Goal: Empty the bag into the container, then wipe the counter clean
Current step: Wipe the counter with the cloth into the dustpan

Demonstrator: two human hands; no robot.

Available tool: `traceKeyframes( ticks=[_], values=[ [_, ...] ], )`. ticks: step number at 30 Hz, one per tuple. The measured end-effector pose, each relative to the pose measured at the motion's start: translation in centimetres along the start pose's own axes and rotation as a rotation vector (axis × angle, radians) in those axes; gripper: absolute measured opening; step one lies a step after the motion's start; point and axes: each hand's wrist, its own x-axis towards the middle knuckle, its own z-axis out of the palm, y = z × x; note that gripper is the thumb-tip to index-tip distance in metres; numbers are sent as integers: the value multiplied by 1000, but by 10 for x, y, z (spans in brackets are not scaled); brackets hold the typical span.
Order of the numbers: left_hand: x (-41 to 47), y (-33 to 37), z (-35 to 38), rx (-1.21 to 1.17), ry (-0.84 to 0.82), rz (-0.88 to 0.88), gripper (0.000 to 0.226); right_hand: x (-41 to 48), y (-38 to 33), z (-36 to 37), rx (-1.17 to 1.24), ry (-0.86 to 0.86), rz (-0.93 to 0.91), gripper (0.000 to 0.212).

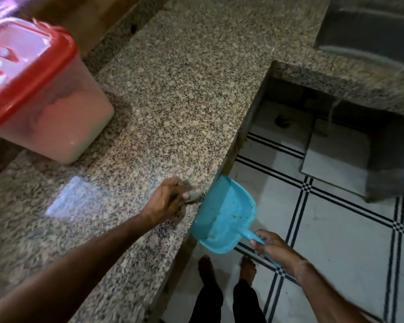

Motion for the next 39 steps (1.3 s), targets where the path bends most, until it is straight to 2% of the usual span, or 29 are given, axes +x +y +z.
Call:
traceKeyframes(
  ticks=[3,5,10,12,15,19,21,25,27,29,31,34,37,39],
  values=[
    [17,-3,-25,-114,151,-143,34,-4,-4,0,-9,32,-27,21],
    [28,-14,-48,-144,247,-153,37,-3,-9,0,0,44,-35,18],
    [23,-50,-61,163,424,-434,47,1,-12,0,18,31,-67,21],
    [21,-37,-37,163,467,-369,40,2,-11,2,1,28,-58,21],
    [14,0,8,73,408,-246,35,2,-3,6,-29,10,-42,21],
    [6,26,42,9,277,-260,43,-5,-2,10,-29,-24,-28,17],
    [7,26,30,-50,236,-242,32,-6,-2,8,-36,-24,-38,16],
    [-1,6,-22,-132,358,-270,33,-4,-9,-1,-72,-27,-64,18],
    [3,4,-28,-110,345,-275,36,1,-14,-3,-81,-52,-79,20],
    [13,13,-17,-127,230,-212,41,5,-19,-5,-107,-76,-97,24],
    [17,18,14,-103,168,-188,36,8,-20,-9,-129,-117,-107,25],
    [6,38,39,-9,209,-222,37,8,-17,-21,-163,-174,-133,16],
    [-35,51,50,40,295,-248,61,1,-12,-37,-191,-201,-156,12],
    [-62,48,51,102,296,-352,57,-3,-8,-46,-211,-218,-168,13]
  ],
)
